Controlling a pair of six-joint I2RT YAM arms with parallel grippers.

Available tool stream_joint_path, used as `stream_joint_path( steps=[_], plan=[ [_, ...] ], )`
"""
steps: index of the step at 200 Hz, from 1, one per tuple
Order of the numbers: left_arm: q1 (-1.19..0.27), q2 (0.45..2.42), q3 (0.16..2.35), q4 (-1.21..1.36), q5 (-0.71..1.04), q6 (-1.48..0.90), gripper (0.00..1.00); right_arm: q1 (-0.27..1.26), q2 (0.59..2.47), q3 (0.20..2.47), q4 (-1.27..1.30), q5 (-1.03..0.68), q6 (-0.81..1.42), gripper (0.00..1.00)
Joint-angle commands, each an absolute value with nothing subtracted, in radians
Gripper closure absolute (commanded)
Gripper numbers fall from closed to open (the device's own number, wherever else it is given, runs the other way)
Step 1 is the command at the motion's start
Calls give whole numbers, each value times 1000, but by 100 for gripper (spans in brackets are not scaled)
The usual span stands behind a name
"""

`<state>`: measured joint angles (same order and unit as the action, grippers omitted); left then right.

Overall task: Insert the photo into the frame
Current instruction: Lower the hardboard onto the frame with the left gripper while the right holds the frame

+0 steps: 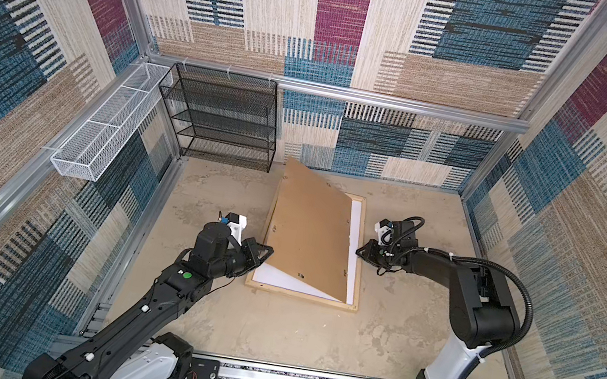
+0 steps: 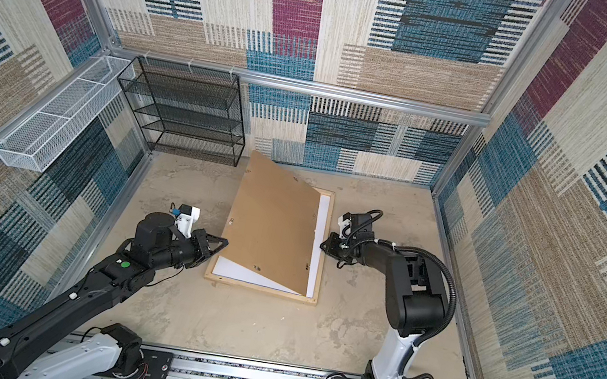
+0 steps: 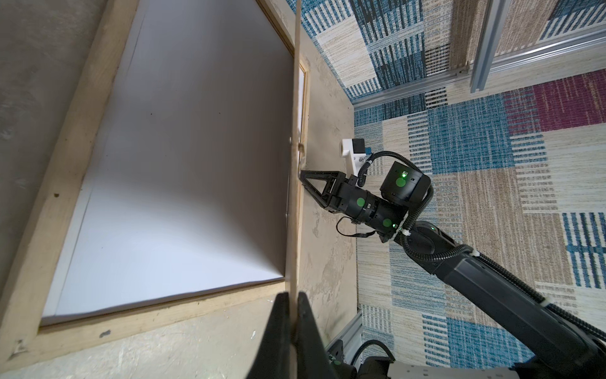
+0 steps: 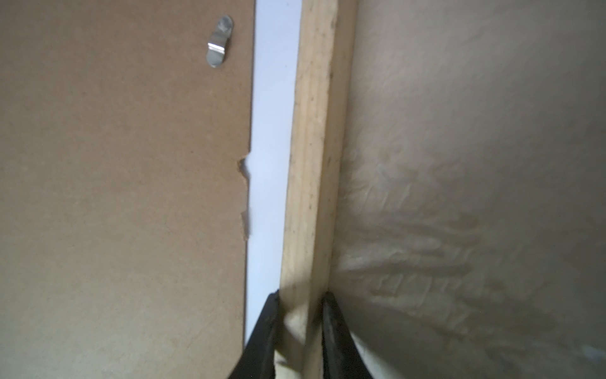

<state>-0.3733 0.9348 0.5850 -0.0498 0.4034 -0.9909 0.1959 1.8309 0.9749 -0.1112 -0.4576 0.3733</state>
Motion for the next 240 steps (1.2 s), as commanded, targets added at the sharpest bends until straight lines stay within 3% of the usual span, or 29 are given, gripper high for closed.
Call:
stream_joint_path(
  steps=[1,69,129,240],
  plan=[
    [-373,955,581,28,428,-979,100,202,1828,985,-48,-562,373,78],
    [-373,974,621,-67,470,-870,100,202,1839,990,-54,-551,345,70],
    [-371,948,621,-143,459,-803,100,202,1874,1042,-106,-542,280,82],
    [-371,804,511,-108,432,-714,100,202,1919,1069,-143,-519,256,84]
  ],
)
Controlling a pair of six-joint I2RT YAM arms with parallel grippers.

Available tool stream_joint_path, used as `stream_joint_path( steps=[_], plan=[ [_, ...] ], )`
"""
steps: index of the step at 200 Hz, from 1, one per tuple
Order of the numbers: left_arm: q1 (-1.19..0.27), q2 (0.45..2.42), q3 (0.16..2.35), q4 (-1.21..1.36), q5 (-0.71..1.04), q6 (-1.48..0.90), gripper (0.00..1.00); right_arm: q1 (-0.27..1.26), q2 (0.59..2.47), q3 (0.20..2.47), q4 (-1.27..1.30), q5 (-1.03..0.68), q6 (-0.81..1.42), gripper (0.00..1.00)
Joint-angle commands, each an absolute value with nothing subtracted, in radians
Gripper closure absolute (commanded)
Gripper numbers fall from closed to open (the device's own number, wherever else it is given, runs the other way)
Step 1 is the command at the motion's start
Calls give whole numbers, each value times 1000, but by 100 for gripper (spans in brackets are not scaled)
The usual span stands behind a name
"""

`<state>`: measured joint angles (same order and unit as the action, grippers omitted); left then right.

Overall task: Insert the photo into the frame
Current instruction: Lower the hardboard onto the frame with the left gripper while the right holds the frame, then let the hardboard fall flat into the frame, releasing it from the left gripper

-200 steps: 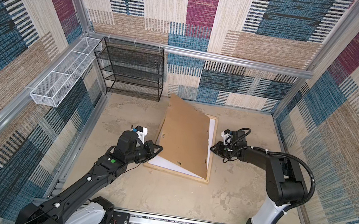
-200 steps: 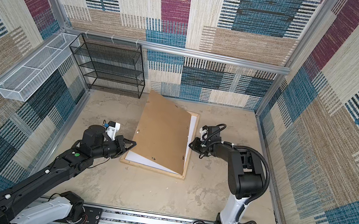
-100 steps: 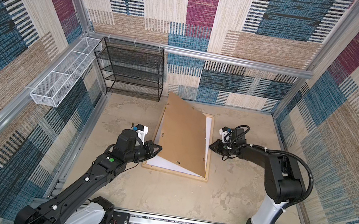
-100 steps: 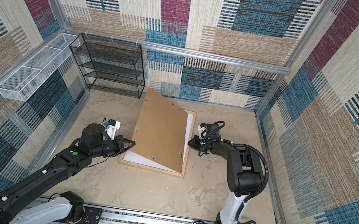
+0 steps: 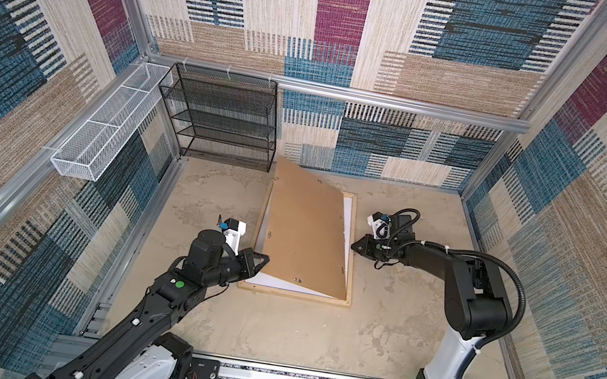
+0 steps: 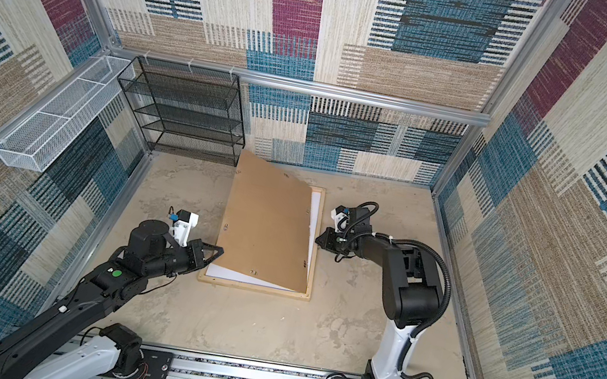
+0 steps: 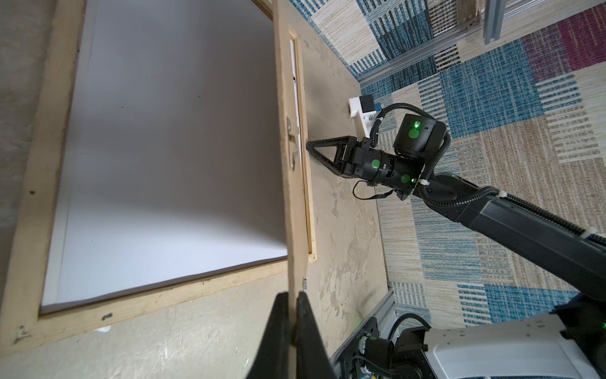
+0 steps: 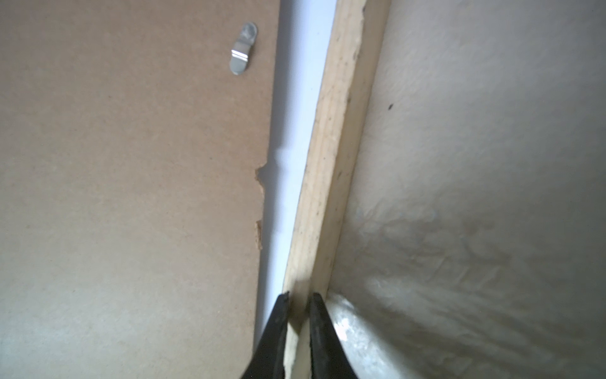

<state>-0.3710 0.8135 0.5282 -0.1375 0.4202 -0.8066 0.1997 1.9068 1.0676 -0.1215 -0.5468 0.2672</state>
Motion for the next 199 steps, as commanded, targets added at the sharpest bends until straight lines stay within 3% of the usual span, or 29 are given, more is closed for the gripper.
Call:
stream_joint_path(
  steps=[1,177,199],
  plan=[
    [-371,805,511,-107,432,-713,100,202,1919,1069,-143,-519,255,84],
    [-370,980,560,-97,479,-657,100,202,1932,1097,-165,-525,252,85],
    [-368,982,568,-125,458,-653,82,202,1931,1095,-166,-523,252,84]
  ],
)
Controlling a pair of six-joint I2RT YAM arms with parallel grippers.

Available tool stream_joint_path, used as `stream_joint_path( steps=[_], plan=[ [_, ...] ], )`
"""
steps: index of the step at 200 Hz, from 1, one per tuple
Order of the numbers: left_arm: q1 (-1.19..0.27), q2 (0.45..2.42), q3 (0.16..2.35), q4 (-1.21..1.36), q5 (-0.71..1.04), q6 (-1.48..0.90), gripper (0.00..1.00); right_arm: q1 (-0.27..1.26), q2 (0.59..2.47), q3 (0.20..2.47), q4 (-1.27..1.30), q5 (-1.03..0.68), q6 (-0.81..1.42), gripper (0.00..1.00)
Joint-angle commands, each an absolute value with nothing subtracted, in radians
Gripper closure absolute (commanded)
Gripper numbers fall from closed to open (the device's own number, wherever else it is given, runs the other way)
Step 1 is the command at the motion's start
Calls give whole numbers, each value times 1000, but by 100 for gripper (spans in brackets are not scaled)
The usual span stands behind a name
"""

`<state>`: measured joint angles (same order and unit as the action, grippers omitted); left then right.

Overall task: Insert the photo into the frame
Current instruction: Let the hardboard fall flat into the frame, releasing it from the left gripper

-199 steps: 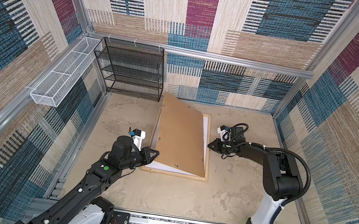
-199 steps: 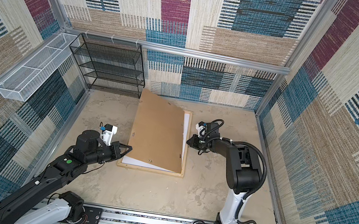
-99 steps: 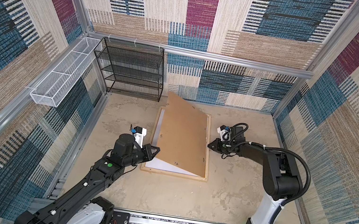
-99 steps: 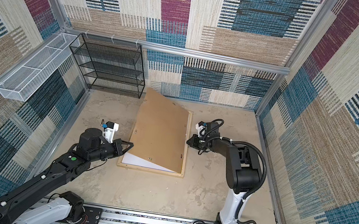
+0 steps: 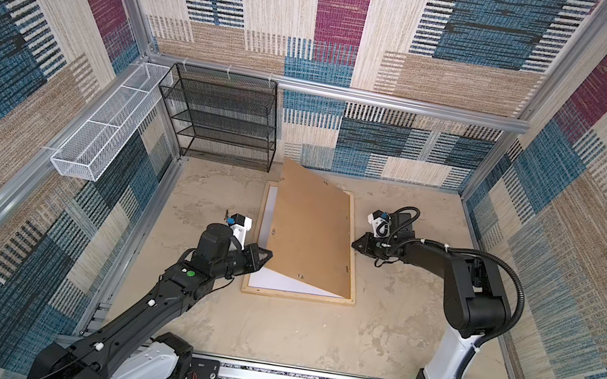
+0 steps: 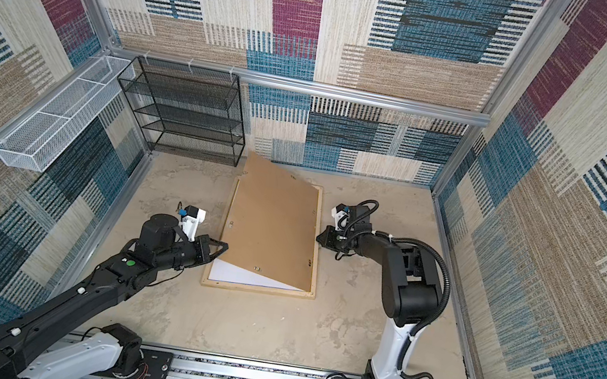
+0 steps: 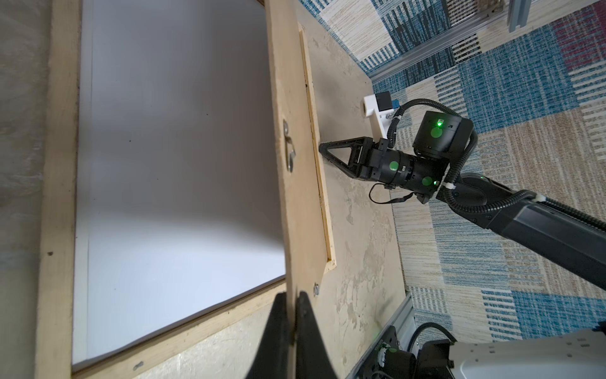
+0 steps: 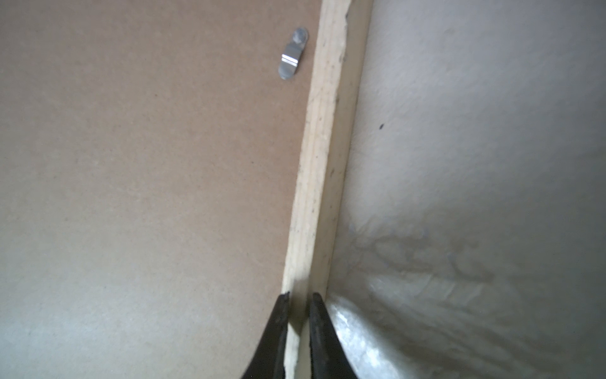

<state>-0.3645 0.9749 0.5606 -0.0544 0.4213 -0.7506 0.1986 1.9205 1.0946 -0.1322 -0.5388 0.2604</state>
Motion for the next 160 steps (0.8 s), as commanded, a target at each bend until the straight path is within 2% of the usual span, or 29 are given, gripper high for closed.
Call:
stream_joint_path(
  steps=[1,25,50,98,160],
  plan=[
    [-368,982,569,-126,458,-653,81,202,1931,1094,-166,-523,253,84],
    [-368,978,566,-134,451,-649,63,202,1929,1091,-161,-522,254,83],
    [-368,970,567,-155,427,-644,55,202,1928,1088,-160,-522,257,83],
    [-368,968,601,-229,361,-636,46,202,1922,1085,-158,-523,258,82],
    [-367,1047,678,-241,325,-609,44,202,1925,1080,-152,-530,259,80]
  ],
)
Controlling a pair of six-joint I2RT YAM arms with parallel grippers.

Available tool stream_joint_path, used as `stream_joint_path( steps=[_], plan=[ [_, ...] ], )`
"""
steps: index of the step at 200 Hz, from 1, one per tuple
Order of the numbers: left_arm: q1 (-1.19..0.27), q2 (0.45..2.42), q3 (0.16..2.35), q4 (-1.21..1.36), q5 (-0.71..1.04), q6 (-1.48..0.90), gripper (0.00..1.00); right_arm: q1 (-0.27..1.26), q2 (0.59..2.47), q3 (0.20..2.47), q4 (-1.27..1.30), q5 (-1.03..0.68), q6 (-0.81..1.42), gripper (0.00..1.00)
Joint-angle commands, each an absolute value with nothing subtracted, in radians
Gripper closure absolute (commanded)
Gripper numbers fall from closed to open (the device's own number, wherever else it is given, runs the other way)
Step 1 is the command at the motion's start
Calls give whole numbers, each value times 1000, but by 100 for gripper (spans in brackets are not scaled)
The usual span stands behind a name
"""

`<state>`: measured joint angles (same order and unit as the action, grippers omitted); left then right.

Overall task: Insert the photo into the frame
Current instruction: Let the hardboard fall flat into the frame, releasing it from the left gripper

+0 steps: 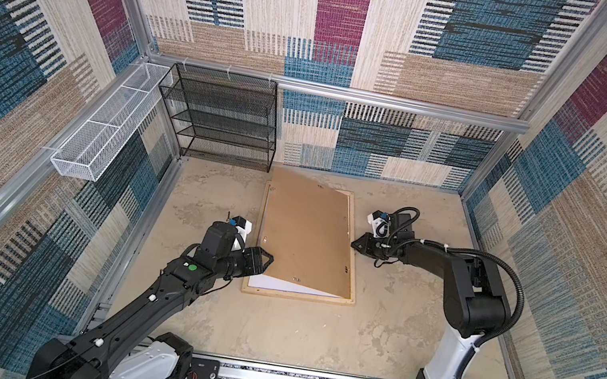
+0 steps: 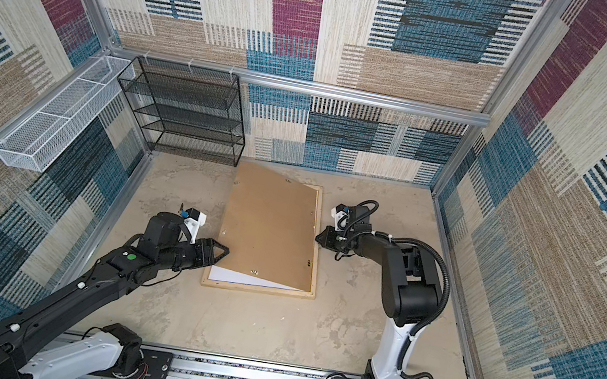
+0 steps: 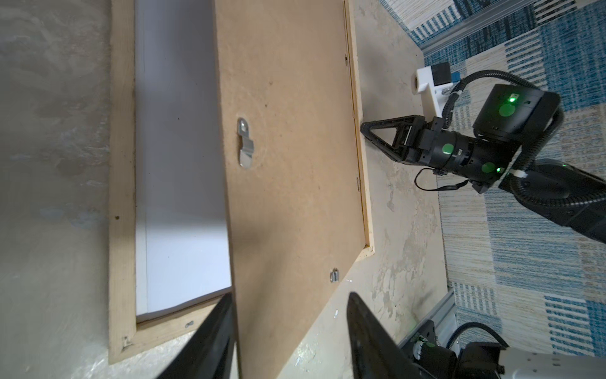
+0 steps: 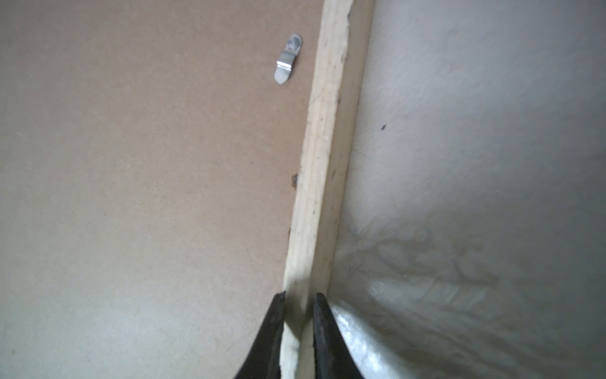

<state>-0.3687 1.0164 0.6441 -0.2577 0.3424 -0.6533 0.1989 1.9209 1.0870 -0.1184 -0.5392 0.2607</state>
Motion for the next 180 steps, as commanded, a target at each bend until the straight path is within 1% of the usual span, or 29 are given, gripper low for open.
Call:
stream_joint_path(
  steps=[1,35,104,145,180],
  plan=[
    [-367,1049,680,-241,325,-609,44,202,1925,1080,-152,-530,259,80],
    [-367,1096,714,-234,332,-599,44,202,1923,1079,-151,-532,256,78],
    [-367,1121,781,-301,255,-542,43,202,1929,1087,-150,-537,251,77],
    [-367,1204,811,-263,250,-520,43,202,1924,1088,-152,-541,245,68],
    [-367,1276,831,-237,253,-511,43,202,1917,1090,-159,-542,238,68]
  ],
)
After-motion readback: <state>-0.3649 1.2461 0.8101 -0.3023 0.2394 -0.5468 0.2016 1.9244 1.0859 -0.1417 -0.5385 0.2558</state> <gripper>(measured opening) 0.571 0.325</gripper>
